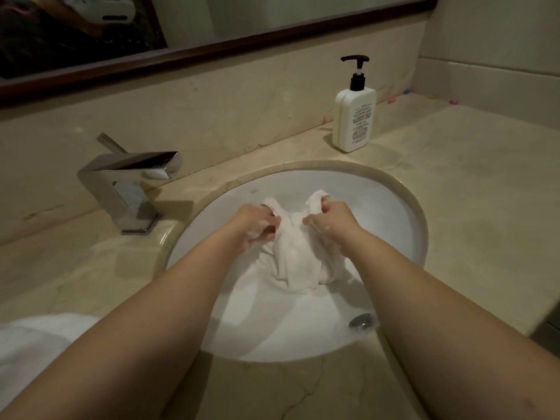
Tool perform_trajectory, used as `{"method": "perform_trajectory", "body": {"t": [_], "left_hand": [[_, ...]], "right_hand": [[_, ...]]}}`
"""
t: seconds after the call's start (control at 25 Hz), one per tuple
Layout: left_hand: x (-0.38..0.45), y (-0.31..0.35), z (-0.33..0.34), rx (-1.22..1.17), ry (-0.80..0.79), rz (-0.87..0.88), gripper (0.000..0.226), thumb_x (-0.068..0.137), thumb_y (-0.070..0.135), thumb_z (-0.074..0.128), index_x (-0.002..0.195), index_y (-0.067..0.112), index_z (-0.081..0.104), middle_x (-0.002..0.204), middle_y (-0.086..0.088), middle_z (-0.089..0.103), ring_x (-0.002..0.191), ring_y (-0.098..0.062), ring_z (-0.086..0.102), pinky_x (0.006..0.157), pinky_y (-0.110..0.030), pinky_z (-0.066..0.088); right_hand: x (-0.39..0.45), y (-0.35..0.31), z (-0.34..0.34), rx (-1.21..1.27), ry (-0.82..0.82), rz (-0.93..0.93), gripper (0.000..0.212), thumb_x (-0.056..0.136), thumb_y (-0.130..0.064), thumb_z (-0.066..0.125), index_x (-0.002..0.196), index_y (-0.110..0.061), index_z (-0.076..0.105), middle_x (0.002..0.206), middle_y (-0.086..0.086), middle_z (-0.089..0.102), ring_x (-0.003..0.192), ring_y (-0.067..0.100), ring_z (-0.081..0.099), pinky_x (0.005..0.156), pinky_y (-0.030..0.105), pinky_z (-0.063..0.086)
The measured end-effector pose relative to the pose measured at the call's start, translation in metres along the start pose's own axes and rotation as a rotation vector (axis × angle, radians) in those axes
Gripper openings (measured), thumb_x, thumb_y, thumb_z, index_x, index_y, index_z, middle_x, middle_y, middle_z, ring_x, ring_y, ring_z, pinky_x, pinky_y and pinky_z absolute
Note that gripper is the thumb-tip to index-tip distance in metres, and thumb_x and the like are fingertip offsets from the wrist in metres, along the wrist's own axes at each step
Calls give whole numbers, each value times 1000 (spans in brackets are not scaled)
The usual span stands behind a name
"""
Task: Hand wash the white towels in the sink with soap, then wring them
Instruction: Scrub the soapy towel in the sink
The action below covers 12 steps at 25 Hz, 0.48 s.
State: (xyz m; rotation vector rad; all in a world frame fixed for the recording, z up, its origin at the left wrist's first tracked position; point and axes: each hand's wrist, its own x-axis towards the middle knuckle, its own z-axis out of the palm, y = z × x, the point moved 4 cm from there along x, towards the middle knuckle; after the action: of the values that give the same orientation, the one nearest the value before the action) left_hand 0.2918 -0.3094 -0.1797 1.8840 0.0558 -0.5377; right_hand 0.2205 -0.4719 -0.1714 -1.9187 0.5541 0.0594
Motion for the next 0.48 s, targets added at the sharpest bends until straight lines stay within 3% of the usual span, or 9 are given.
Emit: {"method": "perform_trajectory", "body": {"t": [0.04,0.12,0.2,0.28,0.4,0.48], "left_hand": [[0,-3,-2,143,62,34,20,92,6,70,74,3,62,73,-16,60,54,-19,59,50,-25,52],[-4,-7,0,325,108,55,31,90,24,77,72,4,63,65,-14,60,48,-20,57,49,-25,50],[-8,-12,6,378,37,-22,43,85,36,81,69,6,55,63,-10,56,50,-22,55,44,-23,47],[-8,-12,9,446,-26,-48,50,85,32,82,63,10,44,60,-8,48,54,-25,51,47,-27,49],[-1,-4,5,337,99,150,46,92,28,74,61,11,46,61,-12,50,57,-25,49,55,-30,43],[1,-1,3,60,144,198,32,96,37,67,79,11,61,85,-20,70,72,-30,64,71,-39,59]], "right_hand": [[0,3,-3,-43,44,36,46,90,-28,72,129,-12,56,121,8,62,107,29,59,87,35,48],[-4,5,-10,-136,71,147,41,86,-39,76,105,-8,57,102,8,63,97,29,60,77,33,46],[-9,7,-10,-330,-35,223,42,87,-44,74,83,-8,52,84,8,60,88,28,60,71,32,45],[-13,6,-10,-415,-33,188,38,91,-36,70,73,-11,47,74,6,53,82,27,56,71,32,45],[-12,-3,-9,-126,49,-8,27,97,-26,58,76,-12,49,72,0,48,69,19,49,62,31,38],[-12,-9,-6,93,55,-69,19,102,-28,46,95,-11,54,87,1,54,77,18,49,71,32,39]]}}
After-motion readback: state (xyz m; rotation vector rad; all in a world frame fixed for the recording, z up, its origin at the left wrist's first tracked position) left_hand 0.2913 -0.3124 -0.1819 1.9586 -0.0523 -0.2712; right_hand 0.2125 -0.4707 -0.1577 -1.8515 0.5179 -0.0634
